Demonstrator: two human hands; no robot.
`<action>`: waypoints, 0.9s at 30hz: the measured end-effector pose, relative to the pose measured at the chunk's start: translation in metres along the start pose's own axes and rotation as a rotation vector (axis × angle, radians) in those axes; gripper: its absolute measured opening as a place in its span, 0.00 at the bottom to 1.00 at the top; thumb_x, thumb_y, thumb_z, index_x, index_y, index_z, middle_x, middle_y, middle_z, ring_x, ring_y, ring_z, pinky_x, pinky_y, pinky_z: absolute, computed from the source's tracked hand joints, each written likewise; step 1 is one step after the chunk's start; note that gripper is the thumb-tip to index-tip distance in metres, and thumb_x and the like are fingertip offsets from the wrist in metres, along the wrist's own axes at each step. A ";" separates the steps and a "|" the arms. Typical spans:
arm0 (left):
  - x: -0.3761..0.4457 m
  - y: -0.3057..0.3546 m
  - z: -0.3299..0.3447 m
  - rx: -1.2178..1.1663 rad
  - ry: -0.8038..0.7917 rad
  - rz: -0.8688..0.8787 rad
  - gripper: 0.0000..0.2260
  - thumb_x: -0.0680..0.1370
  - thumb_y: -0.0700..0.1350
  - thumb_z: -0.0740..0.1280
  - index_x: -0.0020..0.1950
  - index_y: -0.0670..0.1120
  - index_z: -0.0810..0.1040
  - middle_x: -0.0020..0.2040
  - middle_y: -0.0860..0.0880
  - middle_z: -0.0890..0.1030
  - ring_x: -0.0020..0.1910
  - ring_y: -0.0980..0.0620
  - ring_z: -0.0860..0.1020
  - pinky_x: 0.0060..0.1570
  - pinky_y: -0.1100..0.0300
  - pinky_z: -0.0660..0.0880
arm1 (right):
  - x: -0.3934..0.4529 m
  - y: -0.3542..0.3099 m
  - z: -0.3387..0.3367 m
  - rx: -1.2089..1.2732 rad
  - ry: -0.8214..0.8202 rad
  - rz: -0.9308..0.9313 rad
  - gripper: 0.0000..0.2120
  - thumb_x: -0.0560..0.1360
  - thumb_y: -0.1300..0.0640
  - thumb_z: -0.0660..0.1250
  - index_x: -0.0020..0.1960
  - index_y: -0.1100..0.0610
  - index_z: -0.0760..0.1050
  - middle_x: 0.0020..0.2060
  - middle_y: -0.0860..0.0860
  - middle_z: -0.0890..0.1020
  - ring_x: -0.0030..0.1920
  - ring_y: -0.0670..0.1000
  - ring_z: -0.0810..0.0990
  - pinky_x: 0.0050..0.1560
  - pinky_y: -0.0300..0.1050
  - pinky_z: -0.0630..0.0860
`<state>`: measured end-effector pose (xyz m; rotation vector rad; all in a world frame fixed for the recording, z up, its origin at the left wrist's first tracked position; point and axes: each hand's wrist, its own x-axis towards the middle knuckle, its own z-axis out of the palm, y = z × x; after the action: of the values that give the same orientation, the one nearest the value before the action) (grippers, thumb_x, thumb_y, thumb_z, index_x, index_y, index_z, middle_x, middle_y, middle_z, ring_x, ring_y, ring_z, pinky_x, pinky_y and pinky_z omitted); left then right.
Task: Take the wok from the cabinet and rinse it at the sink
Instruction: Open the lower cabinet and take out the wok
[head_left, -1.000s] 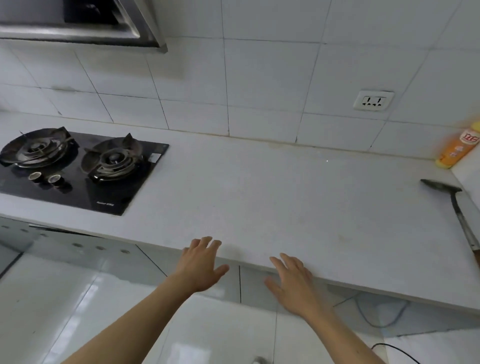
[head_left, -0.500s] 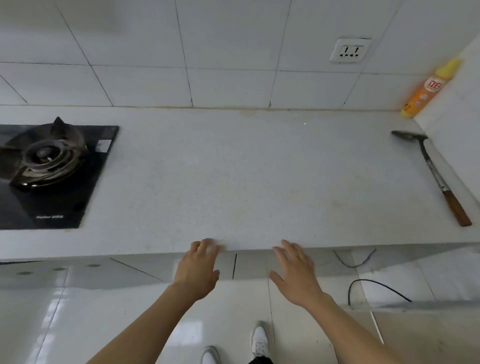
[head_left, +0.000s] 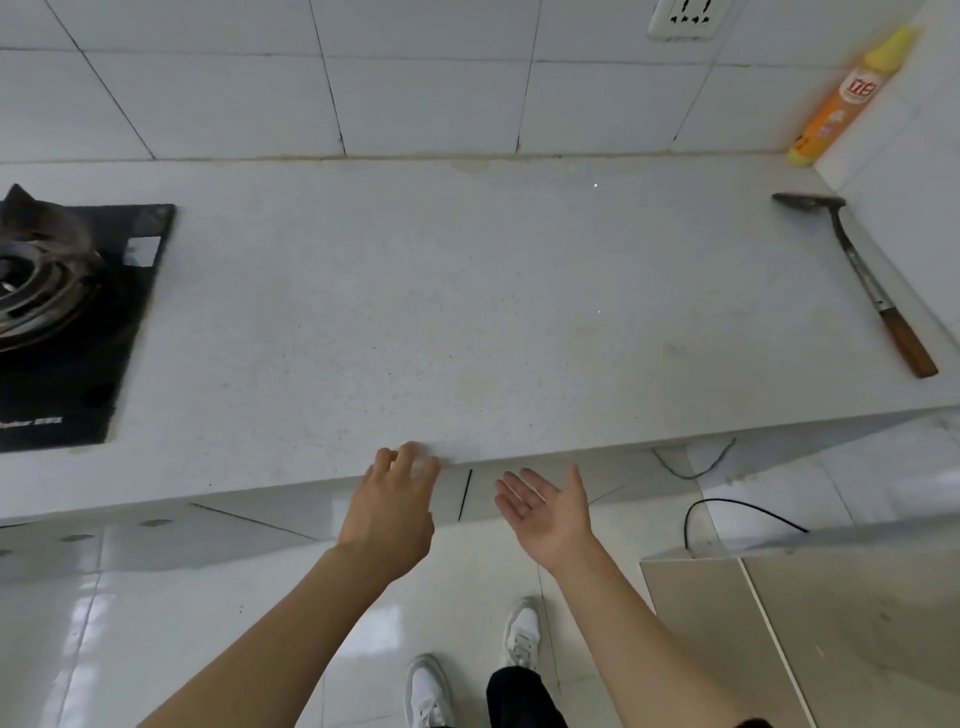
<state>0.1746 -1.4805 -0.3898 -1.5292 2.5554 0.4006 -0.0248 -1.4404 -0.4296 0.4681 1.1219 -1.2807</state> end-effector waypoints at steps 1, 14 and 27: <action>0.000 0.000 0.002 -0.005 0.000 -0.002 0.25 0.72 0.46 0.71 0.69 0.48 0.70 0.70 0.44 0.68 0.62 0.43 0.70 0.52 0.56 0.75 | 0.004 0.001 0.003 0.056 -0.003 0.002 0.35 0.79 0.35 0.53 0.67 0.65 0.69 0.62 0.63 0.76 0.62 0.62 0.75 0.67 0.57 0.70; 0.001 0.005 0.004 -0.033 0.010 -0.004 0.26 0.73 0.44 0.67 0.70 0.47 0.65 0.71 0.44 0.63 0.65 0.42 0.64 0.62 0.55 0.71 | 0.018 0.020 0.015 0.249 -0.073 -0.039 0.33 0.79 0.35 0.56 0.69 0.62 0.67 0.64 0.63 0.73 0.64 0.64 0.72 0.68 0.60 0.68; 0.003 0.005 0.013 0.108 -0.029 0.016 0.27 0.71 0.43 0.66 0.69 0.45 0.64 0.69 0.41 0.62 0.63 0.39 0.65 0.64 0.49 0.69 | -0.034 0.053 -0.065 -0.606 0.295 -0.345 0.10 0.71 0.65 0.74 0.47 0.62 0.73 0.40 0.59 0.82 0.34 0.51 0.78 0.39 0.44 0.79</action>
<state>0.1680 -1.4773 -0.4019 -1.4551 2.5243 0.2796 0.0021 -1.3547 -0.4440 0.0009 1.8199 -1.1025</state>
